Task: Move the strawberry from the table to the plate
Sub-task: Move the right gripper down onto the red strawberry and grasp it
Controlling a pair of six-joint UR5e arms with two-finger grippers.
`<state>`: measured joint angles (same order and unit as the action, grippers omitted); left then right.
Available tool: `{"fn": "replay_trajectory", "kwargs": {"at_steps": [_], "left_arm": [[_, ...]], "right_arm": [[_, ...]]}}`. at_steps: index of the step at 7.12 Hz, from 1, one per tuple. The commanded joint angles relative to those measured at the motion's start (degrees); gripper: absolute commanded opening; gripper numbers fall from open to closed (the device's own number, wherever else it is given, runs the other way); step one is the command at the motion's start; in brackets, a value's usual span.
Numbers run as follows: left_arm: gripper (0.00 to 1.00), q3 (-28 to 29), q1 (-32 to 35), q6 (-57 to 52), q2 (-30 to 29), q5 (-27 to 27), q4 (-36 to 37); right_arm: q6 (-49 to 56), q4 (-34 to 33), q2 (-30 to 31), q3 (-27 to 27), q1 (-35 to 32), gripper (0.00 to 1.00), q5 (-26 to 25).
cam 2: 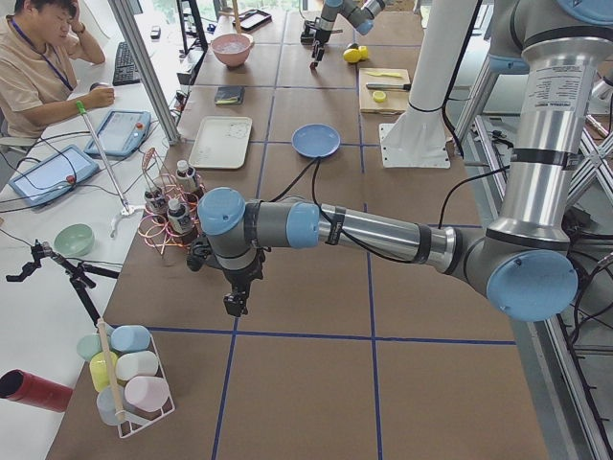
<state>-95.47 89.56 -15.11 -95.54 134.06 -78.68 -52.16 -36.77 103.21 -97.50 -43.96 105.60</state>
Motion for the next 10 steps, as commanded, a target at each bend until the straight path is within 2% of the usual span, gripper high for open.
{"fn": "replay_trajectory", "kwargs": {"at_steps": [1,2,3,5,6,8,10], "left_arm": [[1.00,-0.1,0.0,0.0,0.4,0.1,-0.1],[1.00,-0.1,-0.1,0.0,0.4,0.1,-0.1],[1.00,0.0,-0.1,0.0,0.3,0.1,-0.1],[1.00,0.2,-0.1,0.0,0.4,0.1,-0.2],[1.00,0.2,-0.1,0.0,0.4,0.1,-0.1],[1.00,0.1,-0.1,0.0,0.3,0.1,-0.1],[1.00,-0.1,-0.1,0.0,0.3,0.1,-0.1]], "right_arm": [[0.3,0.3,-1.4,1.3,0.1,0.60,-0.4],[0.3,0.2,-1.3,1.3,0.1,0.34,-0.4],[0.3,0.2,-1.0,1.2,0.0,0.00,-0.4],[-0.5,-0.2,-2.6,0.0,0.5,0.00,-0.1],[-3.7,-4.7,-8.5,-0.5,0.5,0.00,0.1],[-8.5,-24.3,-22.7,-6.6,3.5,0.00,-0.5],[-17.1,-45.6,-40.9,-7.9,10.6,0.00,-6.7]]}}
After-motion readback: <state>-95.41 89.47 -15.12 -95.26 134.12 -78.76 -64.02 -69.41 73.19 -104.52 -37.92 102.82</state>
